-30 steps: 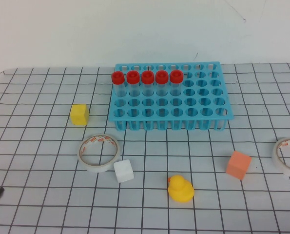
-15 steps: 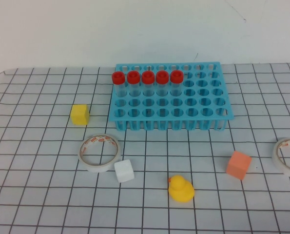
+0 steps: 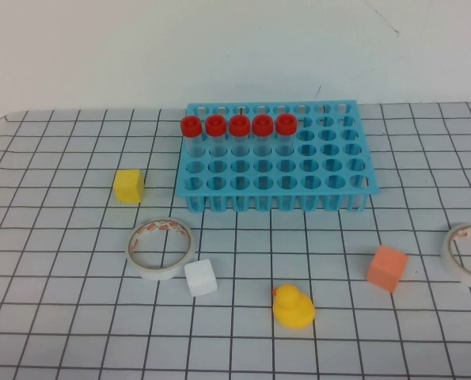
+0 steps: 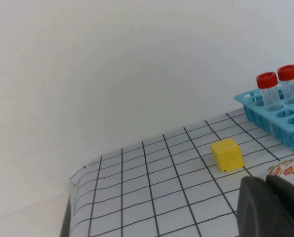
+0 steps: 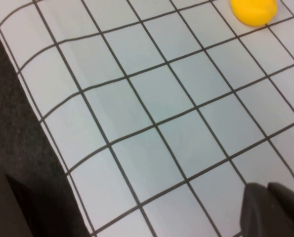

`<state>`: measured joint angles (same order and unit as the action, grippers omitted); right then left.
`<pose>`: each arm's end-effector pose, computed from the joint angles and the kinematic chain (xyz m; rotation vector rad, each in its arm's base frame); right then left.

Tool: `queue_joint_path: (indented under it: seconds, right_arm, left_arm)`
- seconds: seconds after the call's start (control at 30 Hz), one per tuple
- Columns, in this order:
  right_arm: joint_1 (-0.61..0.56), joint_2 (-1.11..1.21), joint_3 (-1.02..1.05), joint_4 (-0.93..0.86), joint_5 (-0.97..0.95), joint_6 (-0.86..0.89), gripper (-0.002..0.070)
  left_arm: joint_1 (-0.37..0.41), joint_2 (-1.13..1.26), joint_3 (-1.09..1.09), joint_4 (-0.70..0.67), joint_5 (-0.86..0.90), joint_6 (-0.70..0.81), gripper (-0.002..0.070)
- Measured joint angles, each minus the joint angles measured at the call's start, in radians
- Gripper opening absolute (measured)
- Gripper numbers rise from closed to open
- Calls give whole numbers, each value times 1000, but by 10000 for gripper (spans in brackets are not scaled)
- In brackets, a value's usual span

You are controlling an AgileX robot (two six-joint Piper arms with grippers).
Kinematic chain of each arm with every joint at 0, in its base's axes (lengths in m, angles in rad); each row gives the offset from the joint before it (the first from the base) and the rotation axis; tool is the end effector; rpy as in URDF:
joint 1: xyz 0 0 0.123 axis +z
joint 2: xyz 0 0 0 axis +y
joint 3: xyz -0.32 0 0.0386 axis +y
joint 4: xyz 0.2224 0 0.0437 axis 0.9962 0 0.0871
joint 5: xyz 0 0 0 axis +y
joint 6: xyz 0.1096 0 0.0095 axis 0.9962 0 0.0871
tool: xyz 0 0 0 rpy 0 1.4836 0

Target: Place the test tubes

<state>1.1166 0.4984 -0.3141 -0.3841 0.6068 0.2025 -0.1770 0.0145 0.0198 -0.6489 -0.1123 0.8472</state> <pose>0.0423 0.0331 0.2454 -1.1989 1.8911 0.3062 0.0141 0.0050 0.2178 0.2137 1.4129 0.0685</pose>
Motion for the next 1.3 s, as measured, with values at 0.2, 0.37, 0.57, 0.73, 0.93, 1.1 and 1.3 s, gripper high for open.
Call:
queue_joint_path:
  seconds: [0.2,0.37,0.57,0.73,0.93,1.1,1.3]
  right_arm:
    - [0,0,0,0,0,0,-1]
    - [0,0,0,0,0,0,-1]
    - [0,0,0,0,0,0,-1]
    - [0,0,0,0,0,0,-1]
    - [0,0,0,0,0,0,-1]
    - [0,0,0,0,0,0,-1]
    - [0,0,0,0,0,0,-1]
  left_arm:
    - [42,-7,0,-41,1,87,0]
    - [121,-24,0,152,97,-212,0]
    - [138,-27,0,560,403,-780,0]
    - [101,-29,-2,697,425,-895,0]
    - [68,-29,-2,697,425,-912,0]
    - [68,-29,-2,649,426,-789,0]
    - [68,-29,-2,544,426,-682,0]
